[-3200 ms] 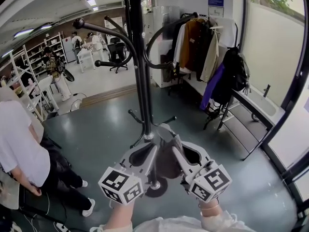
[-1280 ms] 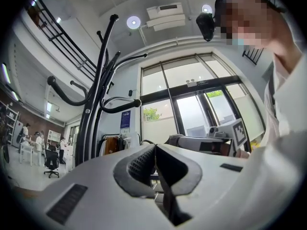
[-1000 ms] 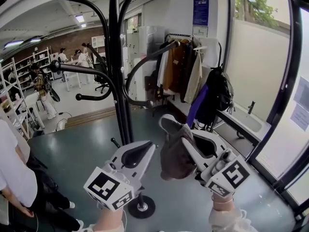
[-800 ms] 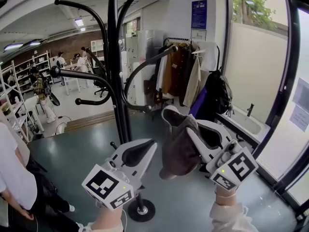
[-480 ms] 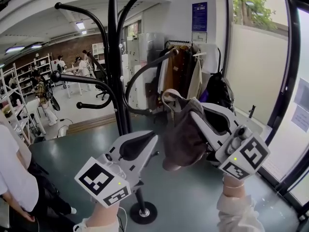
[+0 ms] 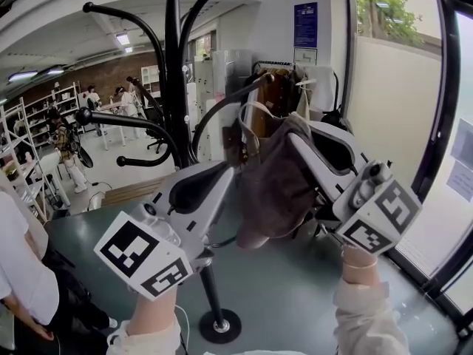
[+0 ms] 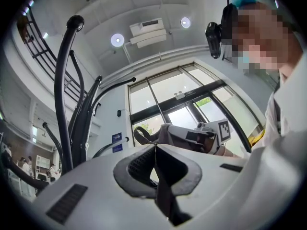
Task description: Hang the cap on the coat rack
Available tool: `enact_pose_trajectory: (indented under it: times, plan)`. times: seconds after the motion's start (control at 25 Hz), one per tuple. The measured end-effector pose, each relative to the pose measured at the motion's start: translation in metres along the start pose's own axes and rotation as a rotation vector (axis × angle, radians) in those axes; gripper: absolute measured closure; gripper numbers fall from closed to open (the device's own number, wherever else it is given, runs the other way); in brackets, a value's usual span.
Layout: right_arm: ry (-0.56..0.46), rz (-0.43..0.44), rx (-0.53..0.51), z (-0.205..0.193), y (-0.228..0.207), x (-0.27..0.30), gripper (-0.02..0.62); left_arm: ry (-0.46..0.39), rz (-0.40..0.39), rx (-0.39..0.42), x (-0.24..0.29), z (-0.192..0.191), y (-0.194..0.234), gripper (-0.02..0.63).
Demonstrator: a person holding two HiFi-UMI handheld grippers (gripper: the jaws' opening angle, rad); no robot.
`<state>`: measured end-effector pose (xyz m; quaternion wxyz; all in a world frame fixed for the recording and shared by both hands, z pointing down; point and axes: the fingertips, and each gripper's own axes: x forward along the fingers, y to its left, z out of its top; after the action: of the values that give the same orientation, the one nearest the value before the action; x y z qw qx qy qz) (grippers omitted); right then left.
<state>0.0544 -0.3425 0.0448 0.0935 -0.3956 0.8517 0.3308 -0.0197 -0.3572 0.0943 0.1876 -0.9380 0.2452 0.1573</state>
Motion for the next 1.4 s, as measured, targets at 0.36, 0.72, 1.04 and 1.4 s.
enact_pose_trajectory:
  times: [0.36, 0.72, 1.04, 1.4]
  plan:
    - [-0.034, 0.001, -0.023, 0.010, -0.009, 0.032, 0.551, -0.029, -0.006, 0.052, 0.023, 0.023, 0.004, 0.589]
    - [-0.074, 0.008, -0.081, 0.035, -0.020, 0.046, 0.551, -0.068, 0.012, 0.095, 0.029, 0.044, 0.017, 0.589]
    - [-0.109, -0.006, -0.121, 0.045, -0.028, 0.053, 0.551, -0.111, 0.021, 0.150, 0.033, 0.058, 0.021, 0.589]
    - [-0.146, -0.023, -0.181, 0.067, -0.051, 0.072, 0.551, -0.172, 0.012, 0.180, 0.046, 0.085, 0.038, 0.589]
